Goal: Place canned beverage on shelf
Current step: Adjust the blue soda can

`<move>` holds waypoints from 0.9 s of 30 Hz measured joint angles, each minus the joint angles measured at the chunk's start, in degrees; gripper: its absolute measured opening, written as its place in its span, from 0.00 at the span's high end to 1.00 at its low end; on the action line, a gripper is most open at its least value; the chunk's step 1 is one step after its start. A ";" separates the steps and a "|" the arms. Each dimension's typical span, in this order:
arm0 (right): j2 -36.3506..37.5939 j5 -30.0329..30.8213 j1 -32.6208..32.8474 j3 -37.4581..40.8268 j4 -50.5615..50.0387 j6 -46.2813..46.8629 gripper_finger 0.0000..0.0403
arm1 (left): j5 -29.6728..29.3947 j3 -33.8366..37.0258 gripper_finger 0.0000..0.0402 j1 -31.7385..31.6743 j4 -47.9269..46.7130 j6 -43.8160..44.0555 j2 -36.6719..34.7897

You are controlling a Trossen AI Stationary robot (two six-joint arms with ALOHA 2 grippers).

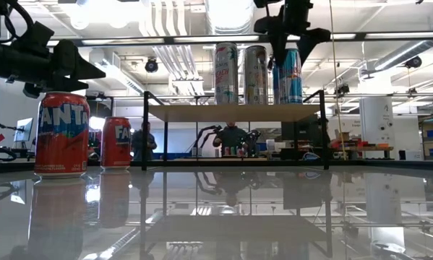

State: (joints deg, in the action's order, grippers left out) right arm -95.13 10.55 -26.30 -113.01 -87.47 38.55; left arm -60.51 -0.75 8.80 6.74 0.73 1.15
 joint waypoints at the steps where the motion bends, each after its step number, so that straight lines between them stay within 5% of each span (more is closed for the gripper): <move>1: 0.27 0.00 0.00 -0.10 0.00 0.54 0.30 | 0.01 0.00 0.01 -0.01 0.00 0.00 0.00; 27: 4.04 3.79 1.55 -0.13 2.22 1.40 0.27 | 0.00 0.01 0.01 -0.01 0.00 0.00 0.00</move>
State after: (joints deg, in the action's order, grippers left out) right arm -91.10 14.33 -24.75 -113.14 -85.25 39.95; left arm -60.51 -0.75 8.78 6.74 0.74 1.15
